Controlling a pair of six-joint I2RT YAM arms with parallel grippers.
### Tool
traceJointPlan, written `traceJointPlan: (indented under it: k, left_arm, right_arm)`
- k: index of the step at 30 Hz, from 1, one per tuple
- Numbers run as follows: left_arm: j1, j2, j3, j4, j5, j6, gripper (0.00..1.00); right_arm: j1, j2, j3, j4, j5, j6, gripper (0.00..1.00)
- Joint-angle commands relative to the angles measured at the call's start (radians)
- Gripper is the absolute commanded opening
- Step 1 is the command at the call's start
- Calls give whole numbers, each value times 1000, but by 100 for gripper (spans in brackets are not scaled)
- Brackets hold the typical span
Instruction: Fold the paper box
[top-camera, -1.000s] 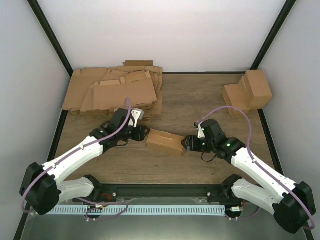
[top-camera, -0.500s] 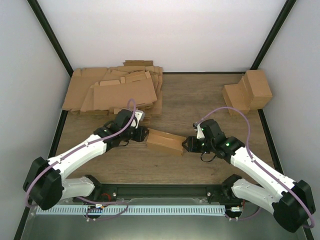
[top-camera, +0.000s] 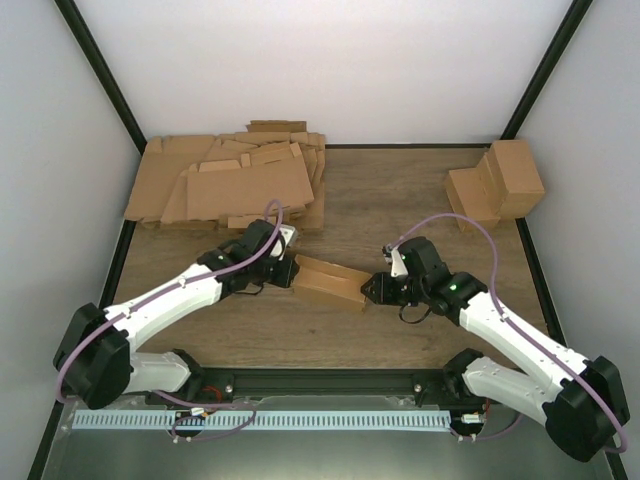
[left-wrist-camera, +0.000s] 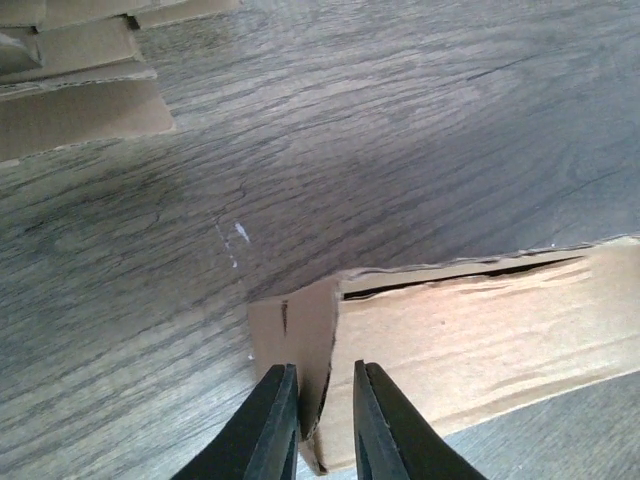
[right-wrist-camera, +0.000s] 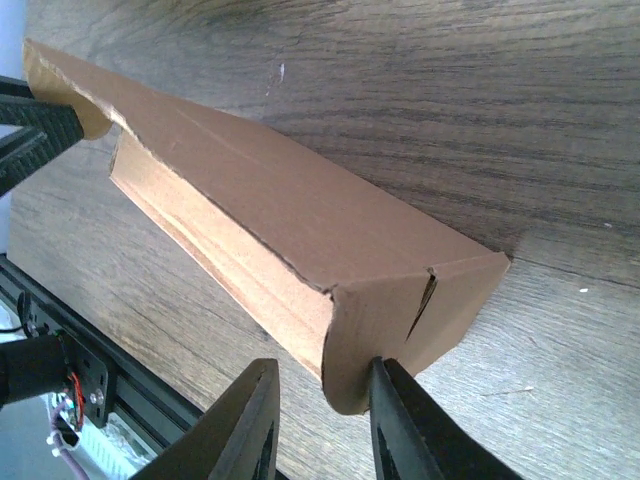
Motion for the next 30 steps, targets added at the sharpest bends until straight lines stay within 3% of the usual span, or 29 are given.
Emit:
traceJointPlan:
  k: [1, 19, 30]
  left_arm:
    - [-24, 11, 54, -39, -1, -30, 17]
    - [-93, 67, 80, -144, -177, -54, 4]
    - [-181, 123, 125, -159, -258, -80, 4]
  right_arm:
    - [10, 6, 49, 15, -18, 9, 26]
    - [10, 10, 46, 2, -7, 1, 20]
    - [10, 26, 35, 4, 9, 1, 4]
